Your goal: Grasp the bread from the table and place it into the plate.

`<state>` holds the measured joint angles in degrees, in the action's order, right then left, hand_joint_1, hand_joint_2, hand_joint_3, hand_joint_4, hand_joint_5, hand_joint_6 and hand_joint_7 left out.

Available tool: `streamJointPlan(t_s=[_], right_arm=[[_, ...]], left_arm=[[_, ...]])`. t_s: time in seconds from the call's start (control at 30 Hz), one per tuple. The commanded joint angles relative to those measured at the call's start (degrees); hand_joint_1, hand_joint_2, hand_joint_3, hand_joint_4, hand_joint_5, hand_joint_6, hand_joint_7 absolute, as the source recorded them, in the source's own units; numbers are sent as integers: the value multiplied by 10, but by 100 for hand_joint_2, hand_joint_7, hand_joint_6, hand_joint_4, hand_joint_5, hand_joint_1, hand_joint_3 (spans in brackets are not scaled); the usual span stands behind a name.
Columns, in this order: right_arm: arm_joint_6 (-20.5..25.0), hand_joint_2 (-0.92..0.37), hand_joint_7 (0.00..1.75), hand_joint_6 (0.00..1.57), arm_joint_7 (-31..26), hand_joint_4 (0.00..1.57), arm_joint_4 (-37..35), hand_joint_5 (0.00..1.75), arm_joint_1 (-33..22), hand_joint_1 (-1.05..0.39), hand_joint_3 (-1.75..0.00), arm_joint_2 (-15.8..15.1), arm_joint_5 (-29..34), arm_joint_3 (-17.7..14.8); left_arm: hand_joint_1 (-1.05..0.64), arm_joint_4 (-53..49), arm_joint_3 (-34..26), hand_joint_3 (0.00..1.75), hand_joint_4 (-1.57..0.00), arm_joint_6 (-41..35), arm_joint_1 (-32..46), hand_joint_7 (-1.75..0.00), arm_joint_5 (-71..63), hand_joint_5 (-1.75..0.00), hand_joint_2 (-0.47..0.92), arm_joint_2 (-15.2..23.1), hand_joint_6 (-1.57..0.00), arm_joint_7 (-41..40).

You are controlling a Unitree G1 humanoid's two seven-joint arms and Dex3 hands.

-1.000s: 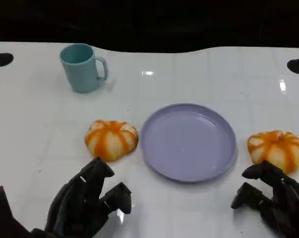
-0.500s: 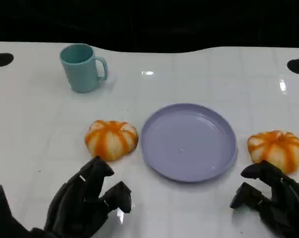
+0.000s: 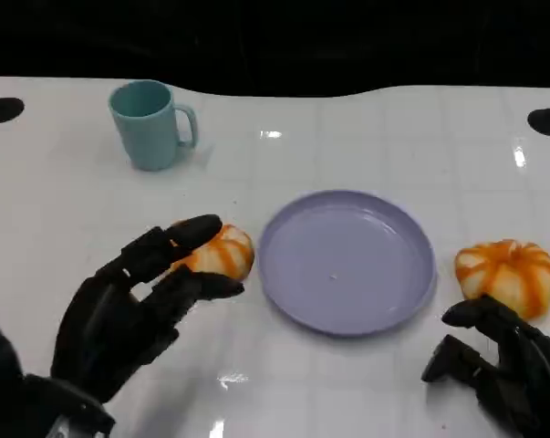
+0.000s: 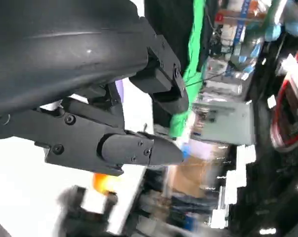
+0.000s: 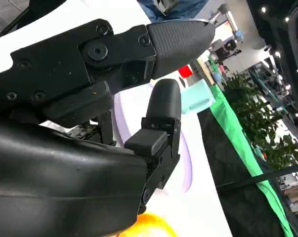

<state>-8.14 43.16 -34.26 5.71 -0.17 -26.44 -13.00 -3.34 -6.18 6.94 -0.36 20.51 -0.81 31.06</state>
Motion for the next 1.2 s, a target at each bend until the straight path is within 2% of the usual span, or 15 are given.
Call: streamJointPlan(t_s=[0.03, 0.27, 0.3, 0.33, 0.4, 0.63, 0.83, 0.93, 1.07, 1.2], right_arm=[[1, -92, 116, 61, -6, 68, 1, 147, -5, -51, -21, -3, 0, -4], [1, -92, 115, 62, -6, 68, 1, 146, -5, -51, -21, -3, 0, -4], [-3, -92, 115, 62, -7, 68, 2, 146, -6, -51, -21, -2, 1, -3], [-7, -92, 115, 62, -5, 68, 0, 146, -5, -51, -21, -1, 1, -3], [-12, -92, 115, 61, -2, 68, -3, 147, -4, -50, -22, 0, 0, -3], [-14, -92, 116, 62, -7, 68, -5, 149, -2, -52, -21, 1, 3, -3], [-5, -92, 116, 62, -6, 68, 0, 147, -4, -52, -18, 1, -2, -3], [-12, -92, 117, 61, -6, 67, 1, 149, -5, -51, -21, -1, 2, -1], [-13, -92, 118, 60, -6, 66, 1, 149, -6, -51, -21, -1, 3, -1], [-12, -92, 118, 61, -15, 67, 5, 150, -9, -52, -22, -4, 9, 2]], left_arm=[[-54, -5, 2, 18, -29, 33, -13, -8, -17, -84, 92, 15, -46, -10], [-54, -9, 6, 18, -30, 39, -14, -7, -15, -82, 92, 18, -46, -13], [-54, -13, 9, 18, -30, 66, -23, -7, -58, -82, 92, 31, -46, -31], [-55, 3, 26, 16, -26, 98, -52, -4, -204, -71, 91, 78, -43, -93], [-51, 21, 47, 7, -15, 135, -87, -1, -384, -54, 89, 135, -38, -172], [-50, 39, 97, 0, -2, 104, -133, 0, -542, -36, 85, 217, -31, -180], [-38, 34, 126, 0, 0, 70, -161, 0, -559, -24, 76, 235, -21, -174], [-36, 42, 151, 0, 0, 37, -177, -1, -599, -11, 75, 246, -14, -163], [-36, 46, 161, 0, 0, 23, -179, -1, -603, -8, 75, 252, -13, -165], [-39, 32, 217, 1, -2, -50, -239, -1, -673, -9, 78, 252, -13, -95]])
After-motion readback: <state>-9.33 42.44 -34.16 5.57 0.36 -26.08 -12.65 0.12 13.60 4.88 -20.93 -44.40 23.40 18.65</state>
